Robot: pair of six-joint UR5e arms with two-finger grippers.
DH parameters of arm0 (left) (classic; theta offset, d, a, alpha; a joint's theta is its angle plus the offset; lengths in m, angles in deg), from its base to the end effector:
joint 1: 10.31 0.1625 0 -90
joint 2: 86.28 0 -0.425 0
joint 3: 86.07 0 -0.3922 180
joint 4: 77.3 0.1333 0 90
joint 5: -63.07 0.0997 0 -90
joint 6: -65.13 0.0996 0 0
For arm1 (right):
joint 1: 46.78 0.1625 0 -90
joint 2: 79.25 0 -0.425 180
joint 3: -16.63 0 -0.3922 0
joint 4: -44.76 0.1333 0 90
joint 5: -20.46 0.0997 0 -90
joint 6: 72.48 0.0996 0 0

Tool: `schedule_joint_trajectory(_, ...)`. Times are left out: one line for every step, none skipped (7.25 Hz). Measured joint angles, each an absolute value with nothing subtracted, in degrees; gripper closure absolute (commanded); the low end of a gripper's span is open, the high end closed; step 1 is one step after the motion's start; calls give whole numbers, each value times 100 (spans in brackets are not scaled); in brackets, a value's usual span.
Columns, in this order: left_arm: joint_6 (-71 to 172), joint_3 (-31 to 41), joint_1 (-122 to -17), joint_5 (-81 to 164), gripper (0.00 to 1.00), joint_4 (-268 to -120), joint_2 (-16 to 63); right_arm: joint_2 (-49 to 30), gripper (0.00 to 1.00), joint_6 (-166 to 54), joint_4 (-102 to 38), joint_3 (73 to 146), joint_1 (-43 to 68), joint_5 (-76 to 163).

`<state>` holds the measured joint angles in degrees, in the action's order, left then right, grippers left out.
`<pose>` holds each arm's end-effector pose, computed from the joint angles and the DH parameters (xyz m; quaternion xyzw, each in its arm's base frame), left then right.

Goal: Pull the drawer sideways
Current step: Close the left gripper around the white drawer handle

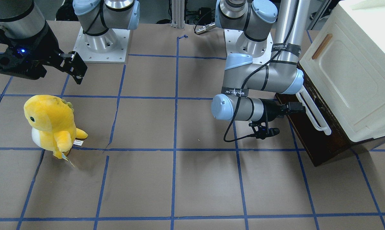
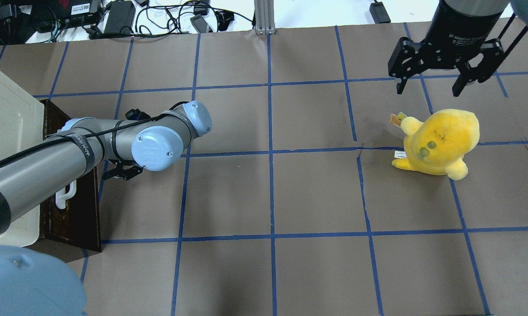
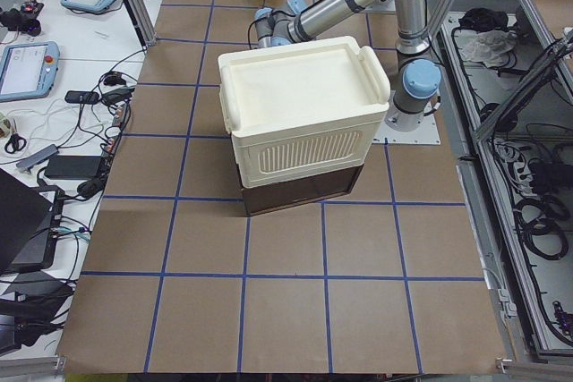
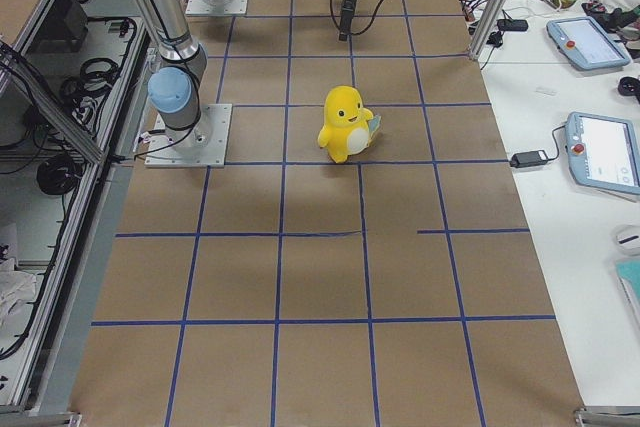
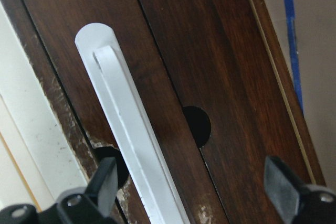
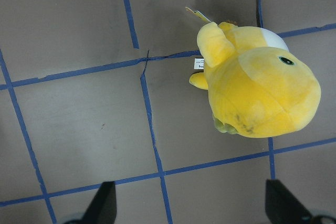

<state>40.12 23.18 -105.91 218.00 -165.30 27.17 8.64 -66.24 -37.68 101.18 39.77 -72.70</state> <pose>-0.0922 -0.4988 0.1894 0.0506 0.8112 0.1502 0.5629 0.0975 -0.5061 0.5035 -0.0834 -0.9955 -0.0361 0.0284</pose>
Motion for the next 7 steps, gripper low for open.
schedule_joint_trajectory(3965, 2310, -10490, 21849, 16, -16568, 2712, 864, 0, -6624, -3768, 10118, 3978, -7270)
schedule_joint_trajectory(3935, 2307, -10441, 21885, 36, -16604, 2699, 864, 0, -6624, -3768, 10118, 3979, -7270)
schedule_joint_trajectory(3882, 2310, -10422, 21902, 49, -16659, 2683, 864, 0, -6624, -3768, 10118, 3979, -7270)
schedule_joint_trajectory(3802, 2308, -10419, 21911, 51, -16758, 2664, 864, 0, -6624, -3767, 10118, 3978, -7270)
schedule_joint_trajectory(3738, 2305, -10418, 21934, 55, -16851, 2652, 865, 0, -6624, -3765, 10118, 3975, -7270)
schedule_joint_trajectory(3682, 2300, -10417, 21981, 56, -16921, 2654, 864, 0, -6624, -3766, 10118, 3974, -7270)
schedule_joint_trajectory(3607, 2298, -10418, 22057, 59, -16995, 2668, 864, 0, -6624, -3767, 10118, 3974, -7270)
